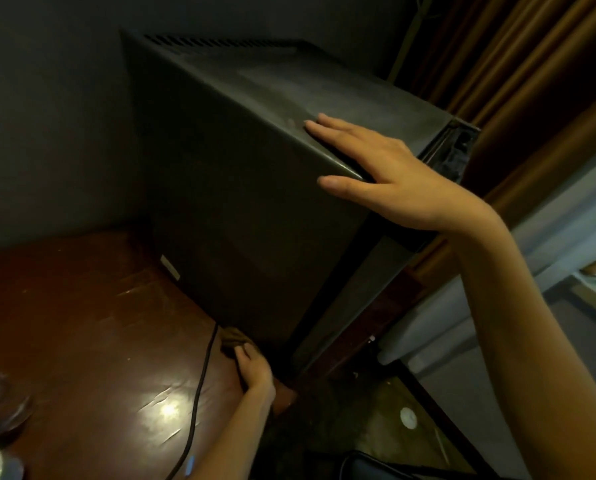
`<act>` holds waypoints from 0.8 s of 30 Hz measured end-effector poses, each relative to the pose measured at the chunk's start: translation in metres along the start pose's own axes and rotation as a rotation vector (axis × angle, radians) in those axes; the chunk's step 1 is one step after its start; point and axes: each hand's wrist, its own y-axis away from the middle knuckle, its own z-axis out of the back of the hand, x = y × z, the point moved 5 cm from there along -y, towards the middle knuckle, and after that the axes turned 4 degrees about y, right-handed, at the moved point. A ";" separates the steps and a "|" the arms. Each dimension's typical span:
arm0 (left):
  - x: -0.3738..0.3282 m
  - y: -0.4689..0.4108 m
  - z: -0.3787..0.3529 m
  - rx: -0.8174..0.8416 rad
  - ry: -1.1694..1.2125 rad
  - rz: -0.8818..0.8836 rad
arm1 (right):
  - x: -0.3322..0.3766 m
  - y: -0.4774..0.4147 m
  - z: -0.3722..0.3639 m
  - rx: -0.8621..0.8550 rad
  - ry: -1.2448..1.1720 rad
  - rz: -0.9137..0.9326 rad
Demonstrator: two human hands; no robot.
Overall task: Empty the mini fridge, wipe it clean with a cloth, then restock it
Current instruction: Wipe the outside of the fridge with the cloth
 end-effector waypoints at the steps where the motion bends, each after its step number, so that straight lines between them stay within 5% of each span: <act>1: -0.010 0.007 0.003 -0.045 -0.073 -0.102 | 0.000 0.000 0.000 -0.004 0.000 0.001; 4: -0.029 0.016 0.009 -0.067 -0.275 -0.358 | -0.001 0.001 0.001 -0.012 -0.002 -0.001; 11: -0.089 0.053 -0.016 -0.093 -0.222 -0.856 | 0.002 0.003 0.001 -0.015 0.009 -0.010; 19: -0.059 0.025 -0.010 -0.191 0.188 -0.332 | 0.003 0.003 0.000 -0.004 -0.009 -0.015; 24: -0.028 0.017 -0.011 -0.152 0.220 -0.263 | 0.002 0.002 0.000 0.003 -0.014 -0.017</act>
